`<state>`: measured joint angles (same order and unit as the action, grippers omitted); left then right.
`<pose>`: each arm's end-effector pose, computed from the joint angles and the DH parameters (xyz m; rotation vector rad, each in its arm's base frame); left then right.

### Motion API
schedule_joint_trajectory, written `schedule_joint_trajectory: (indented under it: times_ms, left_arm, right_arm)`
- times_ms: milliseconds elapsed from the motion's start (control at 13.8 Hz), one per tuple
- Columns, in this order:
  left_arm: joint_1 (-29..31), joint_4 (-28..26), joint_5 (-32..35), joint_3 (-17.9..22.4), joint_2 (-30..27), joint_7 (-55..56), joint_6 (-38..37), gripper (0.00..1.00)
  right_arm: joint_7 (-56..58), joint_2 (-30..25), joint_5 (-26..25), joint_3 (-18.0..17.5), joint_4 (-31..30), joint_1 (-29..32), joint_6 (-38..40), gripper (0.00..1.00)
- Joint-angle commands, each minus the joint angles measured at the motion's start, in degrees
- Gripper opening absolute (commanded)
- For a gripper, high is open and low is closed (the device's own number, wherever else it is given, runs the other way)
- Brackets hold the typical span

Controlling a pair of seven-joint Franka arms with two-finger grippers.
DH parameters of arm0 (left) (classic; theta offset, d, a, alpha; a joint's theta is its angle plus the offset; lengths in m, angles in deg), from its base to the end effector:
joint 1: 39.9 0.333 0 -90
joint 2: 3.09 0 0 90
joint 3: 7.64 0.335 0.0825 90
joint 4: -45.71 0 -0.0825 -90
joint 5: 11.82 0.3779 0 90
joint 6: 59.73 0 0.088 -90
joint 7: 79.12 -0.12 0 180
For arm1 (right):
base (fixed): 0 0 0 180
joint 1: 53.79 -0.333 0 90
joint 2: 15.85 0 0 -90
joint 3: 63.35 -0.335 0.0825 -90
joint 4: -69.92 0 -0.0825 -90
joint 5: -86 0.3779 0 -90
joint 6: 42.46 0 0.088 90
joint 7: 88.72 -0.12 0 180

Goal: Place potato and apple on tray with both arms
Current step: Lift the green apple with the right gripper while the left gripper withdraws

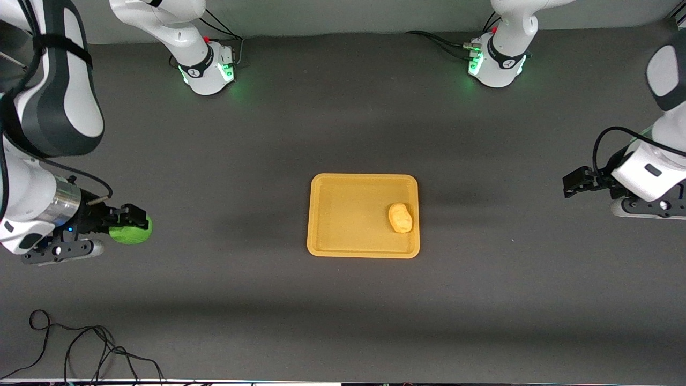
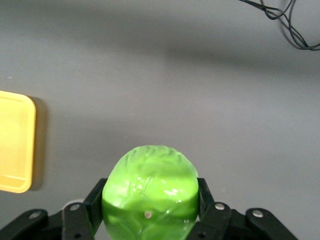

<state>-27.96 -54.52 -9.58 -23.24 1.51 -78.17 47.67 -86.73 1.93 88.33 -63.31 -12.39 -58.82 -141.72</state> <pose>0.5876 -0.0294 0.5291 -3.1253 0.0887 -0.0758 0.6508 0.0611 0.5206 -3.0969 -0.1783 0.0241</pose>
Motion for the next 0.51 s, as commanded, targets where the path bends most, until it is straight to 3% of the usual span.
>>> schedule_joint_trajectory:
  times_ms: [0,217,434]
  left_arm:
    - [1.2,-6.9,-0.7,0.7,-4.9,-1.3,1.5,0.99]
    - [1.4,-6.7,-0.7,1.0,-5.0,-3.1,1.7,0.99]
    - [1.4,-6.7,-0.7,0.9,-4.9,-3.3,1.7,0.99]
  right_arm:
    - [-10.7,-0.5,-0.6,0.1,0.5,-7.7,0.8,0.49]
    - [-24.4,1.3,-0.8,0.1,3.5,-18.0,0.7,0.49]
    - [-39.8,8.6,-2.2,0.1,11.4,-28.2,0.7,0.49]
